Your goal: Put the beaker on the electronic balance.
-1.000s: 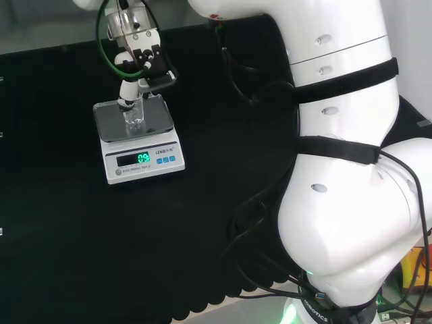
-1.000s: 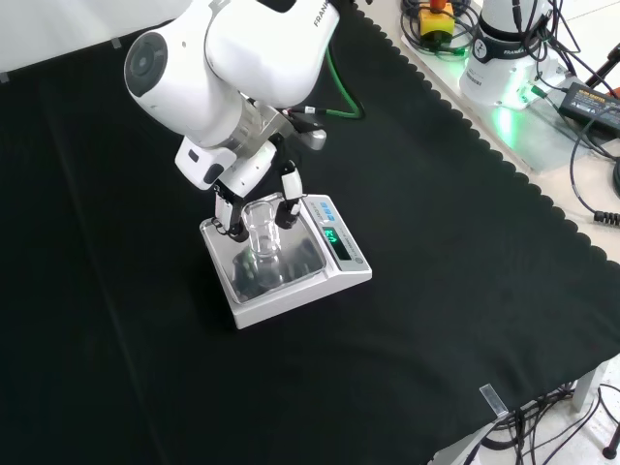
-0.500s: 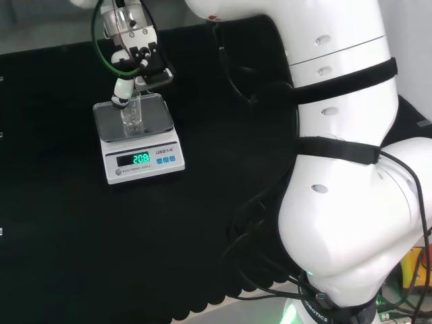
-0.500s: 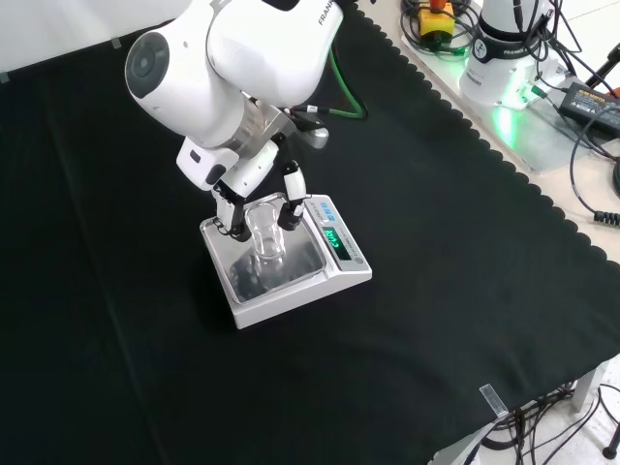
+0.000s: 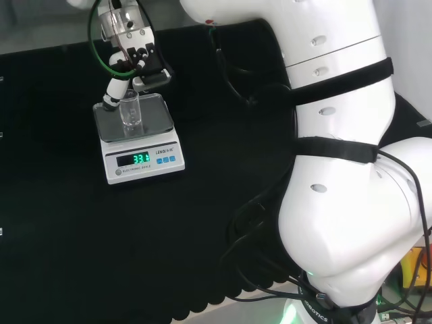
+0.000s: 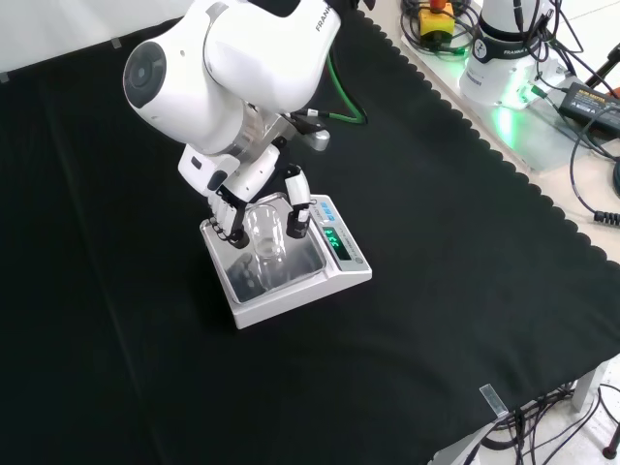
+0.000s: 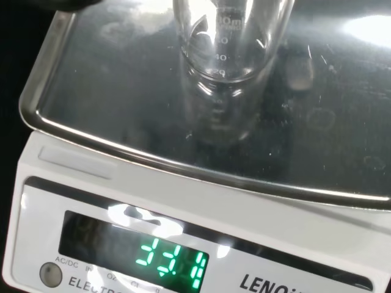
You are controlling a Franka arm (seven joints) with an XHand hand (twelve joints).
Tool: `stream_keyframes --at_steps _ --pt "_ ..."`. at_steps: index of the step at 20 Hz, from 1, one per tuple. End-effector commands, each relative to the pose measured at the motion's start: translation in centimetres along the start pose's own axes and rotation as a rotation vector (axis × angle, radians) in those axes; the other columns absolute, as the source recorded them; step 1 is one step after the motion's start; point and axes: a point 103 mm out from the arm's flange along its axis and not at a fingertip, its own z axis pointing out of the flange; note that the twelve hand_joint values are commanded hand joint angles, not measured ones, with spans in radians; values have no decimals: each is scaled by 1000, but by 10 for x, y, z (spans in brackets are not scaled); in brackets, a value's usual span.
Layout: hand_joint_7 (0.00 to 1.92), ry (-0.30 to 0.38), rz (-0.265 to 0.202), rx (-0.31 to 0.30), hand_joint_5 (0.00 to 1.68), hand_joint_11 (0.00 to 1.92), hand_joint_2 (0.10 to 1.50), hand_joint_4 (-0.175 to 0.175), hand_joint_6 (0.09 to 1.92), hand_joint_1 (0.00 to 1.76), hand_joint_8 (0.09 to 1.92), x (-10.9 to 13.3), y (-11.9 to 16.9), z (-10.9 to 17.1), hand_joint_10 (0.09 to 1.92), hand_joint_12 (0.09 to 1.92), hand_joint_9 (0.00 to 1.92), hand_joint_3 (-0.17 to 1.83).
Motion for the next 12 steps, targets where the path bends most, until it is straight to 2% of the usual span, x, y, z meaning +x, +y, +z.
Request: stream_keyframes --at_steps 1,5,12 --pt "359 16 -9 -18 293 438 647 -78 602 444 889 -3 -4 -3 845 1405 345 319" --pt "277 19 2 -42 294 285 676 -75 480 381 883 -6 -7 -11 922 1483 193 207" --pt "255 7 48 -81 304 254 703 -75 419 375 877 -31 -34 -27 941 1499 151 153"
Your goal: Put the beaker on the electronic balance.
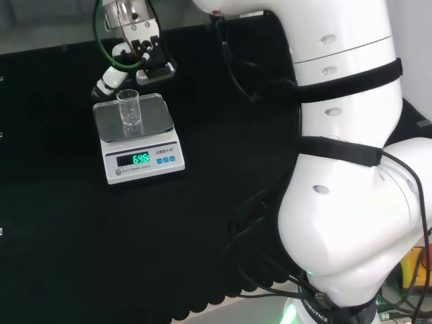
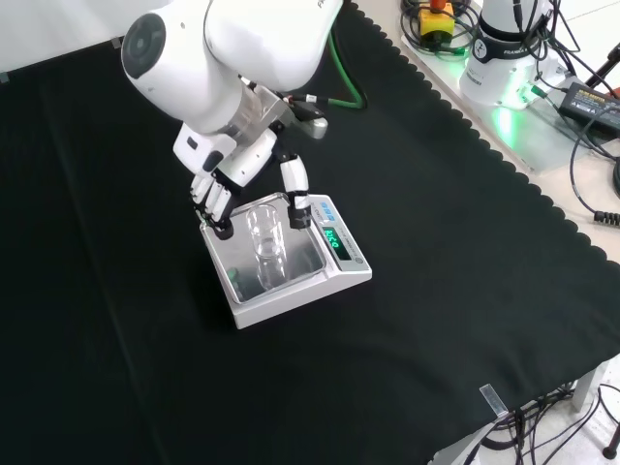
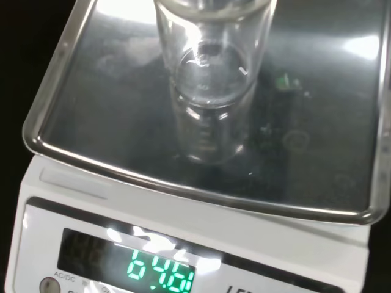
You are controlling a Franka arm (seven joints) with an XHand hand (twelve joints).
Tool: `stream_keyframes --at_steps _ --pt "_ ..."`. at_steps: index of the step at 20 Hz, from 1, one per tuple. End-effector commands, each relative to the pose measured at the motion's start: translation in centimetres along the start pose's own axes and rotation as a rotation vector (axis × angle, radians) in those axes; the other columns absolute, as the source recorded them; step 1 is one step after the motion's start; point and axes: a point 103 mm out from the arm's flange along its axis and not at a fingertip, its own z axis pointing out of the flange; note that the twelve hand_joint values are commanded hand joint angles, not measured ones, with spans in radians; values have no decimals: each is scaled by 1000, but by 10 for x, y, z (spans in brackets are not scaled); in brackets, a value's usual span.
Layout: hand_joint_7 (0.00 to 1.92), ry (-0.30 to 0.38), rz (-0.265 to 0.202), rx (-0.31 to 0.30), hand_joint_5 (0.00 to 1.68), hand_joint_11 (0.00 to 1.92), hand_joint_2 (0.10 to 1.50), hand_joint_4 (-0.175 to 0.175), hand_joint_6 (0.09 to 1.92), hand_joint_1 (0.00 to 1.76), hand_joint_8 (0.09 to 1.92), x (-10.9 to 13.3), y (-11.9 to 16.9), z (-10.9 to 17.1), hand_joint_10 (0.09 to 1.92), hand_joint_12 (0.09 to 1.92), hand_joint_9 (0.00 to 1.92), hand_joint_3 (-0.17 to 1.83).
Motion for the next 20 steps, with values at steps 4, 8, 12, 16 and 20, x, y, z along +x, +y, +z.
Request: stream_keyframes --at_steps 4,8,12,16,20 --pt "255 -9 66 -36 310 296 728 -75 403 403 875 -36 -42 -11 941 1478 152 147" --pt "257 13 89 -55 318 337 747 -76 393 429 873 -50 -68 -4 941 1462 162 144" --pt "260 35 109 -63 324 359 763 -76 386 450 872 -61 -95 6 937 1444 171 144" --pt "263 58 125 -66 330 368 772 -77 385 465 872 -67 -115 16 936 1440 175 146" --pt "266 73 122 -64 333 380 785 -77 385 482 871 -68 -121 20 934 1437 178 151"
